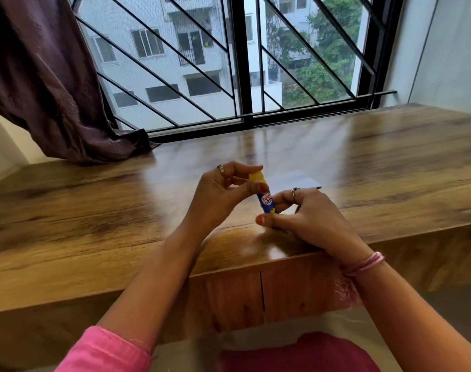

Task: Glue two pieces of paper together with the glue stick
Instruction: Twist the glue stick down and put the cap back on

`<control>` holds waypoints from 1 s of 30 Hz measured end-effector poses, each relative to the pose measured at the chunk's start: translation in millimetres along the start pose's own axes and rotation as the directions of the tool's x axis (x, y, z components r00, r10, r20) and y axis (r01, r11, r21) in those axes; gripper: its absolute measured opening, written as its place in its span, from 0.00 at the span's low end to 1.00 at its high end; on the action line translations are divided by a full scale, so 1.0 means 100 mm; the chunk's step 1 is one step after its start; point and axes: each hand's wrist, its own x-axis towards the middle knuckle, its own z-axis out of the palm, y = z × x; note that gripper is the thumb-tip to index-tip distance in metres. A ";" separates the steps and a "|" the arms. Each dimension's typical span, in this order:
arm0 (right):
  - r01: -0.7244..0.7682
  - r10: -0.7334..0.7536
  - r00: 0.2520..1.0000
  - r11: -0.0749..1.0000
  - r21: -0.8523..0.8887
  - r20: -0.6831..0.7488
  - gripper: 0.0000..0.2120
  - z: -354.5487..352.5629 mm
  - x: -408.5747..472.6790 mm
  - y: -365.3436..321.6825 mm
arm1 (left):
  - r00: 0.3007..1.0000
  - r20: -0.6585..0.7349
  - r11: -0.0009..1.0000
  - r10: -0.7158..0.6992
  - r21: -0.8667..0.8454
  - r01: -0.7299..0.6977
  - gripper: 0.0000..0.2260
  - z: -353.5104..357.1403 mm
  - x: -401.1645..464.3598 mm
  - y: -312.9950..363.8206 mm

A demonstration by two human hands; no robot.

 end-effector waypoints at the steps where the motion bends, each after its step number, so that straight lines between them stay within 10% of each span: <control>1: 0.000 0.000 1.000 1.000 -0.001 0.001 0.15 0.00 0.00 0.00 | 1.000 0.009 1.000 0.006 0.028 -0.006 0.12 0.01 -0.01 0.00; 22: 0.026 -0.026 0.999 1.000 0.006 -0.031 0.13 0.00 -0.01 0.00 | 0.997 0.047 0.970 0.065 0.230 -0.075 0.11 0.26 -0.07 0.07; 30: 0.047 -0.053 0.996 0.996 -0.082 -0.078 0.17 0.03 -0.01 0.02 | 0.997 0.077 0.967 0.017 0.251 -0.036 0.28 0.24 -0.21 -0.02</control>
